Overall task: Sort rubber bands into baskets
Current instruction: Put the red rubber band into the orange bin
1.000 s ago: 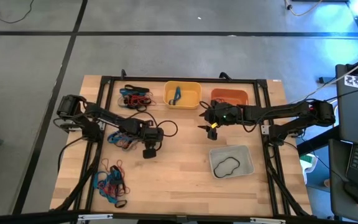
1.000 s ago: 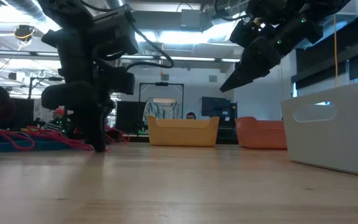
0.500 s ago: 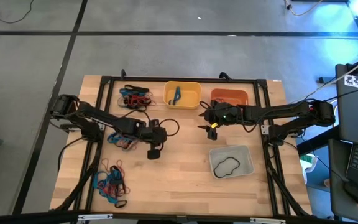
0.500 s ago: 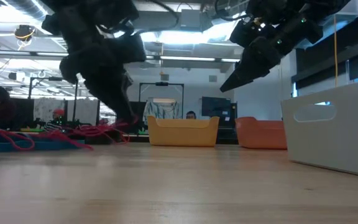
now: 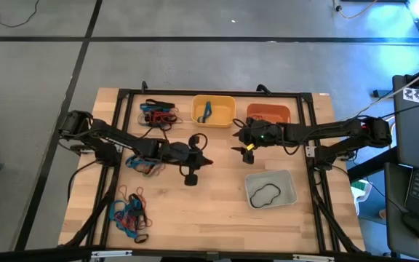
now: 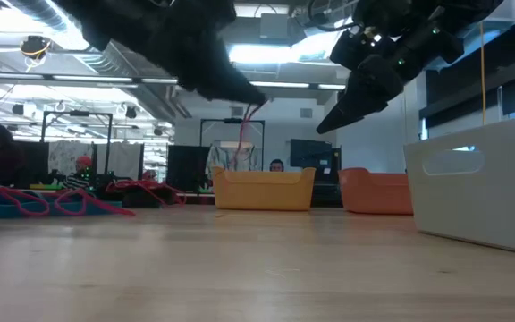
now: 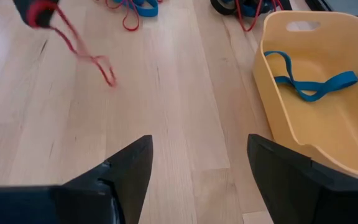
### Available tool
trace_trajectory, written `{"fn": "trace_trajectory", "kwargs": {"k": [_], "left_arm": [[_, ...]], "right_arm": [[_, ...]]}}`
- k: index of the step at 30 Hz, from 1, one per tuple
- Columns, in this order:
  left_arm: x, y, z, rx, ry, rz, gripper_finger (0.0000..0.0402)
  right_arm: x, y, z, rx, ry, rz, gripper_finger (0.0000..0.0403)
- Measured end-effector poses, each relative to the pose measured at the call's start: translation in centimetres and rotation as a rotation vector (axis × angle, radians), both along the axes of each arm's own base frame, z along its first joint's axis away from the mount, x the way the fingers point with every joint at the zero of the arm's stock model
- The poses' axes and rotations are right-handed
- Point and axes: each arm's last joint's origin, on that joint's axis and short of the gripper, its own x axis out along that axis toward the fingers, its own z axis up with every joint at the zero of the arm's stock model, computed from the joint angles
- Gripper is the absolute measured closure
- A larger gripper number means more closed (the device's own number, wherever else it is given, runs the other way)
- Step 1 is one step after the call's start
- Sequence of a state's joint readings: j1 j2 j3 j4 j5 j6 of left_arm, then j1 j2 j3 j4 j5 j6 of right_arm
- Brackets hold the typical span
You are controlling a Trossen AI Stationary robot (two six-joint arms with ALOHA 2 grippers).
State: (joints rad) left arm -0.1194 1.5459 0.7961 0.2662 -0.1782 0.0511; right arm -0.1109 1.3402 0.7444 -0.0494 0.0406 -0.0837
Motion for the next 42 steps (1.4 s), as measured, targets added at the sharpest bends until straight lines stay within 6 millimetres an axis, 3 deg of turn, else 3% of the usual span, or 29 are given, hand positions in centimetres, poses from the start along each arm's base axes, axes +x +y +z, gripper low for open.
{"fn": "trace_trajectory", "kwargs": {"k": [11,29,36,42], "left_arm": [[-0.1,0.8,0.5,-0.028,-0.269,0.031,0.0401],[0.4,0.7,0.1,-0.011,-0.31,0.024,0.0401],[0.4,0.7,0.1,-0.004,-0.31,0.022,0.0401],[0.4,0.8,0.0,-0.003,-0.29,0.022,0.0401]], "right_arm": [[1.0,0.0,-0.2,0.023,-0.065,0.048,0.0142],[5.0,0.5,-2.6,0.105,-0.282,0.247,0.0142],[5.5,1.6,-2.2,0.06,-0.362,0.284,0.0142],[5.1,1.4,-3.1,0.056,-0.247,0.244,0.0142]]}}
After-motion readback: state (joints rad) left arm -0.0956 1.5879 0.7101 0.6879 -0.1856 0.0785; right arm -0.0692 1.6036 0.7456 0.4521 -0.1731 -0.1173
